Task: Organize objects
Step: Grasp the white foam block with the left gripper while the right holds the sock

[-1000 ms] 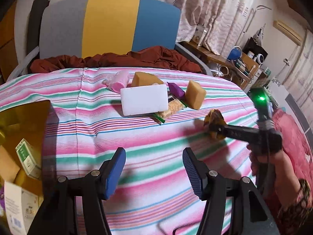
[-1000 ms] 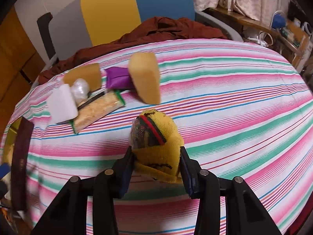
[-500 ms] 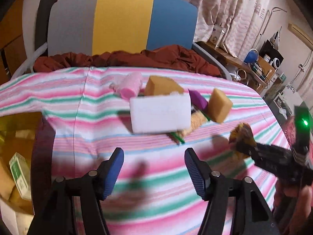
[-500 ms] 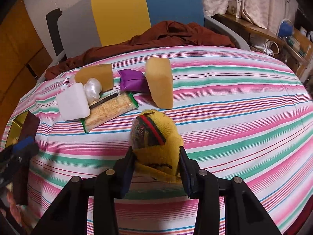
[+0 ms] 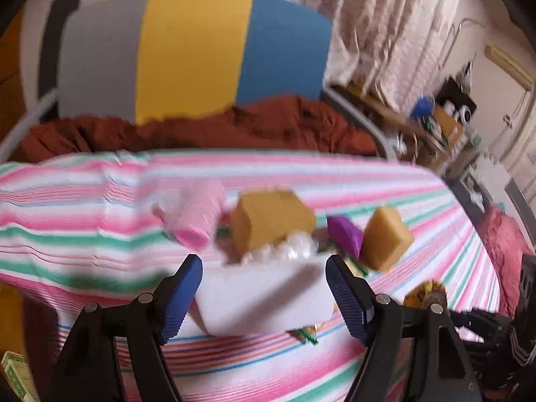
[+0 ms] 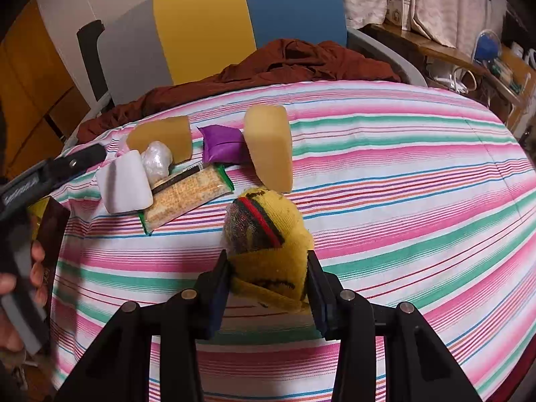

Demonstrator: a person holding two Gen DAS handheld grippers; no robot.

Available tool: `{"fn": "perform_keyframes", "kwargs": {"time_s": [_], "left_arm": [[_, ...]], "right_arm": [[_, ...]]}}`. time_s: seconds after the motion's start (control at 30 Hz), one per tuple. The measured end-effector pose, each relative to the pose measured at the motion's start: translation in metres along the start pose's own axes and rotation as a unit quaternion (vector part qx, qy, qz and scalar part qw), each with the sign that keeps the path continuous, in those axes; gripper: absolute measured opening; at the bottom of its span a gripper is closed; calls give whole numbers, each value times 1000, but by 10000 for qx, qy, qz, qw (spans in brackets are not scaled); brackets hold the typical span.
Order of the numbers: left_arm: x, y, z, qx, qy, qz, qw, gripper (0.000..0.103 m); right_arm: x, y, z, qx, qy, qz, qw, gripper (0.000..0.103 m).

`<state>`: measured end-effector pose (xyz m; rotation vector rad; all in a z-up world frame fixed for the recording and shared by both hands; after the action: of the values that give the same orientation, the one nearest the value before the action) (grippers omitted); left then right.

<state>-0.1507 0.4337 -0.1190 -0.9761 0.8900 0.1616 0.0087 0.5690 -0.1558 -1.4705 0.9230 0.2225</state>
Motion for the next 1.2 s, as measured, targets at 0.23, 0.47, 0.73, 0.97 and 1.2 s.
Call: {"fn": "perform_keyframes", "kwargs": {"time_s": [0.23, 0.47, 0.73, 0.97, 1.2], "left_arm": [[49, -11, 19, 627, -206, -486, 9966, 76], [61, -41, 36, 723, -295, -202, 9967, 76], [28, -23, 8, -24, -1614, -307, 9864, 85], [39, 4, -2, -352, -2052, -686, 9757, 93], [47, 19, 1, 107, -2299, -748, 9703, 91]], "right_arm": [[-3, 0, 4, -83, 184, 16, 9998, 42], [-2, -1, 9, -64, 321, 18, 9995, 43], [-6, -6, 11, -71, 408, 126, 9991, 43], [-12, -9, 12, -160, 517, 207, 9983, 43], [-14, -11, 13, -196, 554, 243, 9980, 43]]}}
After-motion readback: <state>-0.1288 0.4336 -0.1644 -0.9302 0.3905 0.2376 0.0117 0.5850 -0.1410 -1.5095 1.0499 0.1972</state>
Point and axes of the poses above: each gripper's, at about its wrist camera, not at the fingertips, and y roughly the way its jaws point, z to its right, x to its underside, the point moved 9 cm from there along y, roughly the way its jaws point, and after that the axes turned 9 degrees about z, right-handed, at the moved point
